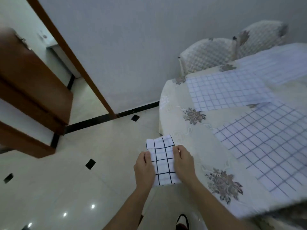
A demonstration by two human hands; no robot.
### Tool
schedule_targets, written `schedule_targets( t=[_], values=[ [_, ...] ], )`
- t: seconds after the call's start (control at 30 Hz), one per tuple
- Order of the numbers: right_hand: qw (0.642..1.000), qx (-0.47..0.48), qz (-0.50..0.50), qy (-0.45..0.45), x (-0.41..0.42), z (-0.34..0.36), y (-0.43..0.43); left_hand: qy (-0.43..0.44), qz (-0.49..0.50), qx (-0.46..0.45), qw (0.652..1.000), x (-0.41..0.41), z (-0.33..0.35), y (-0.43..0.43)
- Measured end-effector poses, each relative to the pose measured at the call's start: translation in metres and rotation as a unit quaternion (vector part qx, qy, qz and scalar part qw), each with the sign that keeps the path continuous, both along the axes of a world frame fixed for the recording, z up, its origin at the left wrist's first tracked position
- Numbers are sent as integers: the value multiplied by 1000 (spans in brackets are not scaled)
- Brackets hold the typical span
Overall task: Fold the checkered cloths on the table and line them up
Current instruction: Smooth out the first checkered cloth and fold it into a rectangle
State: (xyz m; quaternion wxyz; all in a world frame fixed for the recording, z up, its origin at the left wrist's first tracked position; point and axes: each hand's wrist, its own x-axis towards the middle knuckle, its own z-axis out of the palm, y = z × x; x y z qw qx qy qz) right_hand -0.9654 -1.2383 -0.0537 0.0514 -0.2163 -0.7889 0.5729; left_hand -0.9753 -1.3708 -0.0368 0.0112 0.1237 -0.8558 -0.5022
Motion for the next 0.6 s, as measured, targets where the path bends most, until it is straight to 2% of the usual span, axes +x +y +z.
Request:
schedule_targets(
  t=[0.13,0.27,0.43,0.6],
  values=[
    [996,13,-83,2,0,-9,41,-15,-112,-8,994,-29,-12,42],
    [978,27,-202,-31,18,-19,81,-42,-228,9,973,-41,-28,95],
    [932,23,-350,-87,55,-36,107,-64,-387,10,920,-41,-45,147],
    [879,-2,-461,-120,83,-47,109,-94,-516,5,851,-36,-61,180]
  ],
)
